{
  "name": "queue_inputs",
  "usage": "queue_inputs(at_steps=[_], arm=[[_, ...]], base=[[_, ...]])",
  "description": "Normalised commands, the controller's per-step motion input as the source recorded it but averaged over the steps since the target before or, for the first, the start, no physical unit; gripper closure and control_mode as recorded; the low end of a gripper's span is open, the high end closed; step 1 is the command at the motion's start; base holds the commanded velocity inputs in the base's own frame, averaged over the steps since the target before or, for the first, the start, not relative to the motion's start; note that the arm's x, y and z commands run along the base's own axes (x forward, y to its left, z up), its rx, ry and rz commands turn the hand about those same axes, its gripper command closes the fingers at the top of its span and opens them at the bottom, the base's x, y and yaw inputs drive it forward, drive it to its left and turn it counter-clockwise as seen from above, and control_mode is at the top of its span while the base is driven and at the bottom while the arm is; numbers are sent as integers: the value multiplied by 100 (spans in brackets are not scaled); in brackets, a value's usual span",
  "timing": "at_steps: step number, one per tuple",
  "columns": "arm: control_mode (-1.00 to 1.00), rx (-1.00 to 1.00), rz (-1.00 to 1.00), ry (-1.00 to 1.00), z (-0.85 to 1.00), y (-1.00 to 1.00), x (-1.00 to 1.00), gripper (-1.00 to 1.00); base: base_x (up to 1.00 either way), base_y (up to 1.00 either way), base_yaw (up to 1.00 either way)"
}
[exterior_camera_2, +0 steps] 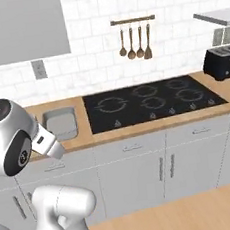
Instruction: Place one bell pepper and one chicken drumstick in each tupperware on the nearby counter, to pack two identical lunches.
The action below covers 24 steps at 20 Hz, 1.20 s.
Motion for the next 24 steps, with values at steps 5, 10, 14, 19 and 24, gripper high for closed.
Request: queue_inputs(at_steps=[5, 10, 14, 19, 24], arm=[[100, 0, 0, 0, 0, 0, 0, 100], [100, 0, 0, 0, 0, 0, 0, 100], [-100, -4, 38, 0, -75, -1, 100, 100], [-100, -18, 26, 9, -100, 27, 100, 100], [-100, -15, 5, 13, -92, 55, 100, 100]], base=[[88, -40, 52], [67, 40, 54], [0, 0, 0], [0, 0, 0], [0, 0, 0]])
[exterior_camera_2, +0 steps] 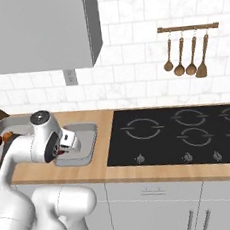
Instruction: Place one bell pepper and one chicken drumstick in each tupperware on the nearby counter, to pack two identical lunches.
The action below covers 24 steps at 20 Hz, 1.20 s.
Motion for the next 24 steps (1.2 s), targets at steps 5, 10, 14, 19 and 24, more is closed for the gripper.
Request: queue_inputs(at_steps=[5, 10, 14, 19, 24], arm=[[-100, 0, 3, 3, -42, 16, 100, 100], [-100, 0, 4, 8, -33, 2, 100, 100], [-100, -1, 0, 5, -28, 3, 76, -100], [-100, 0, 0, 0, 7, 0, 21, -100], [-100, 0, 0, 0, 84, 3, -1, -100]], base=[[0, 0, 0], [0, 0, 0], [0, 0, 0], [0, 0, 0], [0, 0, 0]])
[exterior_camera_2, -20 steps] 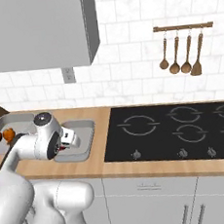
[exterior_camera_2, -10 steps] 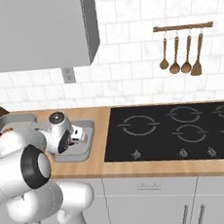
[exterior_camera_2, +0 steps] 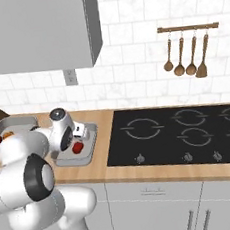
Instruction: Place one bell pepper and one chicken drumstick in each tupperware on the nearby counter, to pack two identical lunches.
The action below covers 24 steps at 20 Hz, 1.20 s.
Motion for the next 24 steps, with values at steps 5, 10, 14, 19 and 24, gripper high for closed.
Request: queue_inputs(at_steps=[5, 10, 14, 19, 24], arm=[[-100, 0, 0, -3, 100, 2, -80, -100], [-100, 0, 0, -16, 85, -6, -100, -100], [-100, 0, 0, -19, 46, -17, -100, -100], [-100, 0, 6, -11, 36, -10, -100, -100], [100, 0, 5, 0, 3, 0, -20, -100]], base=[[0, 0, 0], [0, 0, 0], [0, 0, 0], [0, 0, 0], [-80, 0, 36]])
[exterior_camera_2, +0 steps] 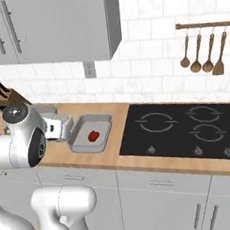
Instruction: Place one bell pepper and one chicken drumstick in each tupperware on the nearby counter, to pack two identical lunches.
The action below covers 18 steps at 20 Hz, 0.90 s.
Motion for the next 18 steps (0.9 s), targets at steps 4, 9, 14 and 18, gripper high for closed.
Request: queue_inputs(at_steps=[4, 9, 14, 18], arm=[[100, 0, 0, 0, 0, 0, 0, -100], [100, 0, 0, 0, 0, 0, 0, -100], [100, 0, 0, 0, 0, 0, 0, -100], [100, 0, 0, 0, 0, 0, 0, -100]], base=[[-93, 0, 73], [-44, 20, 90], [-26, 35, 94], [18, 74, 66]])
